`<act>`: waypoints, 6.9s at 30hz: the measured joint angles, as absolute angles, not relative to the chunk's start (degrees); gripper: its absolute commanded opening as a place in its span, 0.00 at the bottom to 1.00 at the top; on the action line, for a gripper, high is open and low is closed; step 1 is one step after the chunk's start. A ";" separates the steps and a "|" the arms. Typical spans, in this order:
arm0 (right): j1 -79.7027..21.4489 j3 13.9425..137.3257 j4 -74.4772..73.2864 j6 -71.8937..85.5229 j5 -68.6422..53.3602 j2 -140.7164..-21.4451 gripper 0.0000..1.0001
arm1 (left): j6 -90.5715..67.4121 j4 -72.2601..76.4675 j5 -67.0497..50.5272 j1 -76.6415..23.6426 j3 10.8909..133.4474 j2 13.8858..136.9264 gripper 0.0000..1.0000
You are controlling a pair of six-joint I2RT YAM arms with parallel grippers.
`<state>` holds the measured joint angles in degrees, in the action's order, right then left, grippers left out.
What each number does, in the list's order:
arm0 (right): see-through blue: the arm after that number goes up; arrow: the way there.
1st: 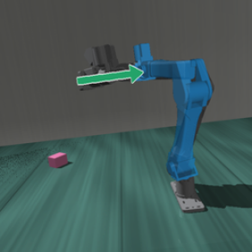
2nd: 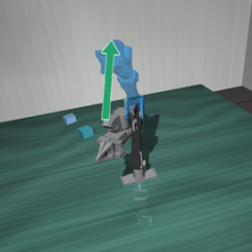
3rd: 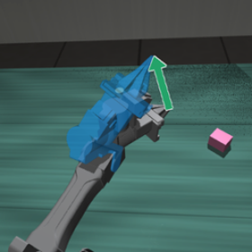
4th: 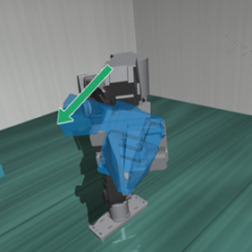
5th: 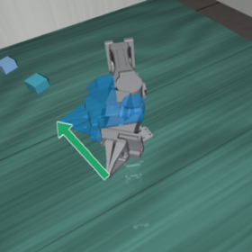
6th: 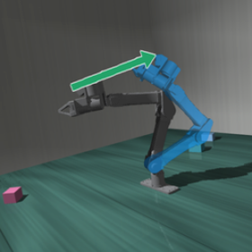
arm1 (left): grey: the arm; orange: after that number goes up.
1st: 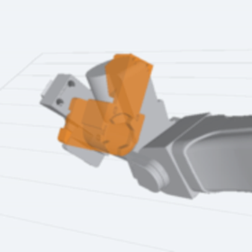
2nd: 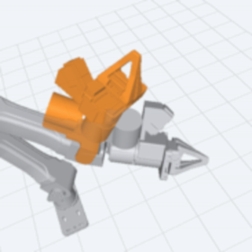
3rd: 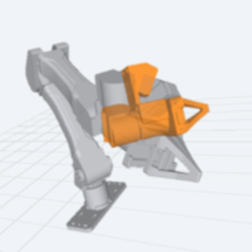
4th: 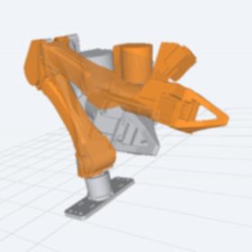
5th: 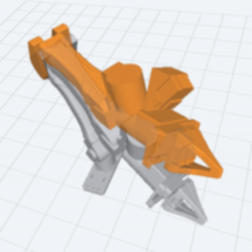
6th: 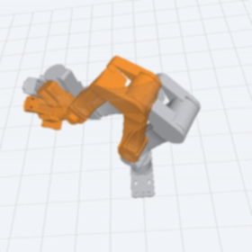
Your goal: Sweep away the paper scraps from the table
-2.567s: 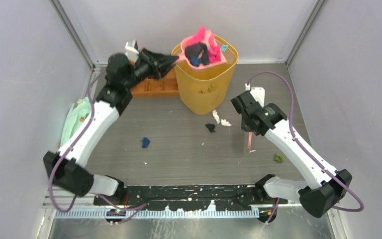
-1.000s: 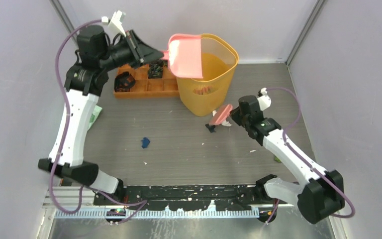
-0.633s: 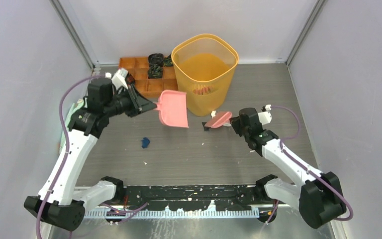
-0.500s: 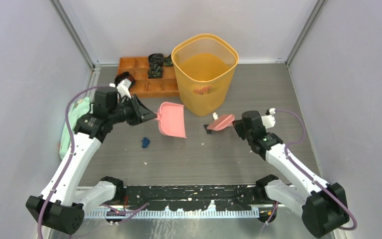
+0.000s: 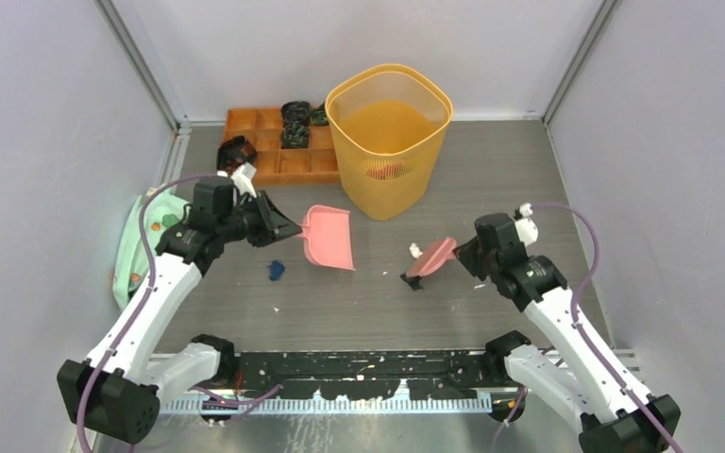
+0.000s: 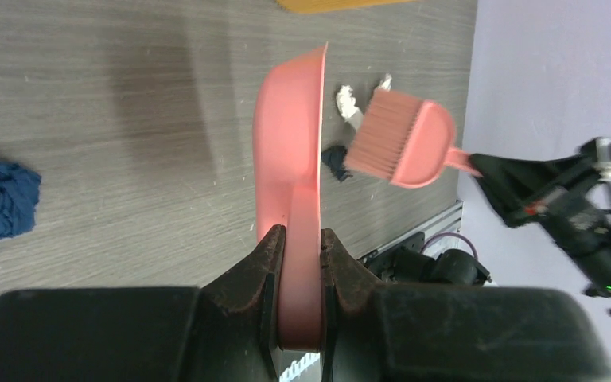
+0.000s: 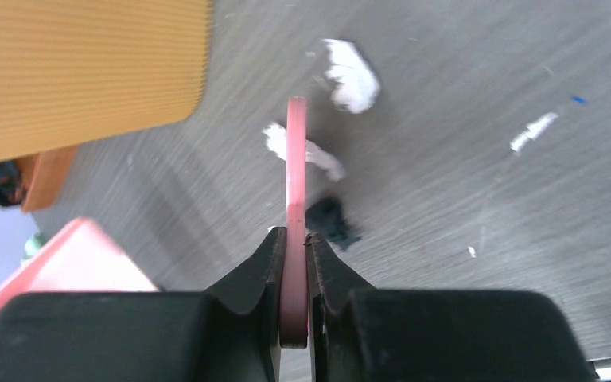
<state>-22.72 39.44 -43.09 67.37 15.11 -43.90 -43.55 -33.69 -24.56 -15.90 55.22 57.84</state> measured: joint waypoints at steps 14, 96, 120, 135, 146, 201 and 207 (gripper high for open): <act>-22.74 83.20 -64.18 33.17 14.24 -65.17 0.01 | -54.33 -15.25 -18.37 -31.88 37.08 65.45 0.01; -32.18 74.13 -75.48 32.14 46.46 -62.94 0.00 | -97.65 45.30 -16.36 -42.63 39.79 83.92 0.00; -23.33 69.36 -71.20 27.40 39.29 -59.46 0.00 | -88.20 1.30 -30.28 -17.54 89.12 86.04 0.00; -22.26 72.36 -73.12 26.44 39.38 -58.33 0.01 | -50.39 -44.88 -36.07 -14.90 143.63 122.13 0.01; -22.26 74.48 -75.35 27.20 44.18 -57.10 0.01 | -34.81 -52.88 -34.57 -15.75 144.55 120.36 0.01; -28.27 80.51 -83.26 42.09 44.29 -75.57 0.00 | -37.54 -36.42 -37.63 -13.74 92.27 66.67 0.01; -25.71 81.19 -87.66 48.49 47.79 -80.07 0.00 | -40.01 -35.90 -39.18 -13.69 82.54 67.61 0.01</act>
